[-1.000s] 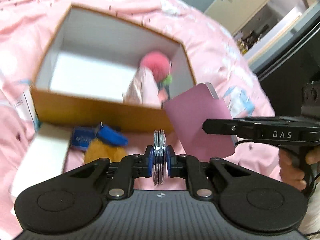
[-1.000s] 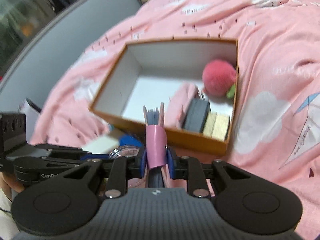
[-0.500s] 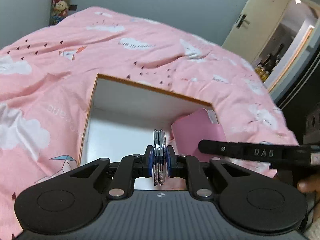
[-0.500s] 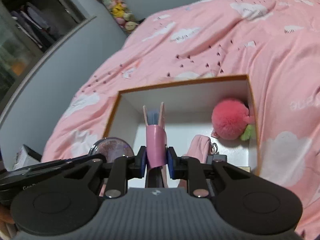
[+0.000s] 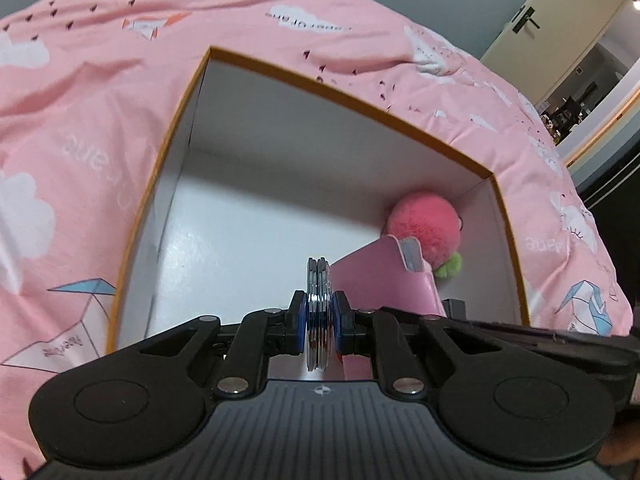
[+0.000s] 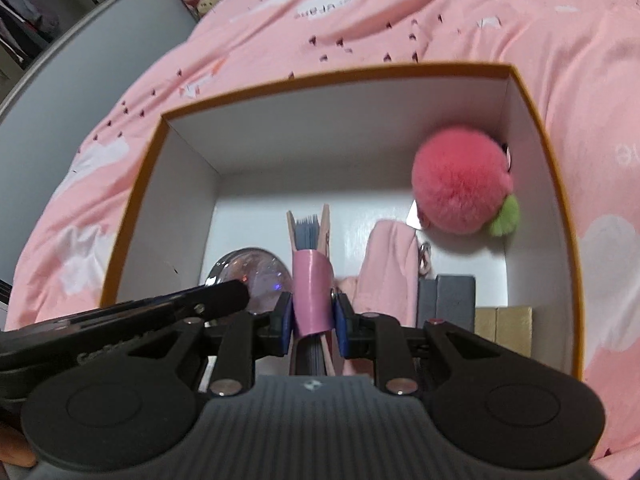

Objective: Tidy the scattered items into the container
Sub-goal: 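Lower the compact and card holder into the box and open both tools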

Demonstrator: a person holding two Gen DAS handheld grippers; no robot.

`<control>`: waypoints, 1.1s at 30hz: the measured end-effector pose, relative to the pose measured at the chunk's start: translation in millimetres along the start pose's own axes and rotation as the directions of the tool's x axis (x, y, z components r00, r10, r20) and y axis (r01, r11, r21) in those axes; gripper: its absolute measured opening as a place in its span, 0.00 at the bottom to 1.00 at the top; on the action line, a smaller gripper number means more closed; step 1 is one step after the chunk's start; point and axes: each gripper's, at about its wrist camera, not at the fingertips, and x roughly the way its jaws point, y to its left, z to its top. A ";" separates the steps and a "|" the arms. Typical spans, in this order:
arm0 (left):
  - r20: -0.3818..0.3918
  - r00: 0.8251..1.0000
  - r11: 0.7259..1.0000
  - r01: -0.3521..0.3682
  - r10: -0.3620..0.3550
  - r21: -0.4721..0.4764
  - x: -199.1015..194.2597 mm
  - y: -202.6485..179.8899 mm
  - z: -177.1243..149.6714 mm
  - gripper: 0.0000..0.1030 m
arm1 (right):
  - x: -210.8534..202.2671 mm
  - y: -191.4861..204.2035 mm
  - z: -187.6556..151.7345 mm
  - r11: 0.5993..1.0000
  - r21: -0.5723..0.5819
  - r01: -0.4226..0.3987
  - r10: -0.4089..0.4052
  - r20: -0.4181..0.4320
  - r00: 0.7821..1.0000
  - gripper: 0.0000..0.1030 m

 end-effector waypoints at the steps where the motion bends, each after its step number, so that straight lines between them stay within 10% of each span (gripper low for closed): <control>1: -0.006 1.000 1.000 -0.003 0.003 -0.004 3.3 0.8 0.2 0.14 | 1.7 0.2 -0.4 1.000 0.002 0.007 -0.007 -0.008 1.000 0.23; 18: -0.088 0.996 1.000 -0.005 0.007 0.017 27.4 2.8 0.5 0.14 | -1.1 -9.8 5.2 0.997 0.069 -0.041 0.048 -0.094 0.994 0.28; 33: -0.117 0.991 0.976 -0.038 0.065 0.216 23.5 -28.0 -11.8 0.15 | -39.9 -22.4 3.8 0.998 0.057 -0.003 0.000 0.042 0.999 0.44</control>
